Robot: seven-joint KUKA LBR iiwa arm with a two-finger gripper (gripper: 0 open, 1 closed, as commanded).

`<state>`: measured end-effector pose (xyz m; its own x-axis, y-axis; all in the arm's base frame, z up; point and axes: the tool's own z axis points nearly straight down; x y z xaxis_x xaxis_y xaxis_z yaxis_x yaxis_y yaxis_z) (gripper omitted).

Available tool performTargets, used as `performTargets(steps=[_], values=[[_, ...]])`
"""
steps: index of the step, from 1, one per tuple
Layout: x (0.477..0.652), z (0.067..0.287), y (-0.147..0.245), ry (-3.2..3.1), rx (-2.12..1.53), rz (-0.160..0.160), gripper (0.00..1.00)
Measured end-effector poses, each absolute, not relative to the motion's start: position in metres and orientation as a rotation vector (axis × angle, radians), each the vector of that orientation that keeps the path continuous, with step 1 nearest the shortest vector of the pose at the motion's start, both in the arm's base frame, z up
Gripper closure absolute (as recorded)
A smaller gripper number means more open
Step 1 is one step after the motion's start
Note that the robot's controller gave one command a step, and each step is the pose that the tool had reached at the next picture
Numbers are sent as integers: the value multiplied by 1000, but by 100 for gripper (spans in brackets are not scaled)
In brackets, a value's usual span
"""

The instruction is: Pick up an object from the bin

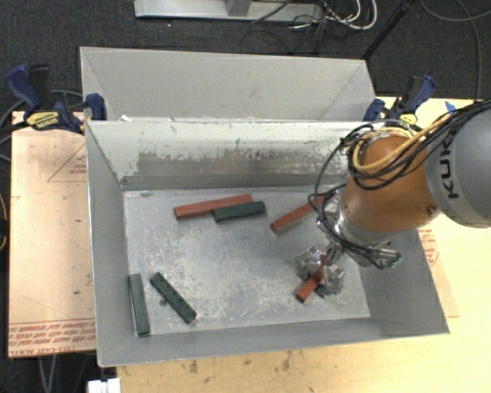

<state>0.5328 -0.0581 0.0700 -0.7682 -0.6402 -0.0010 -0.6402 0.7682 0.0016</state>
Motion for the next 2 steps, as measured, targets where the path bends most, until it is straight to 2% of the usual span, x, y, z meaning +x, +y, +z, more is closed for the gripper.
performTargets(steps=[1, 2], values=[[533, 70, -58, 2954, -1069, 3, 100], [506, 230, -84, 2951, -1050, -7, 100]])
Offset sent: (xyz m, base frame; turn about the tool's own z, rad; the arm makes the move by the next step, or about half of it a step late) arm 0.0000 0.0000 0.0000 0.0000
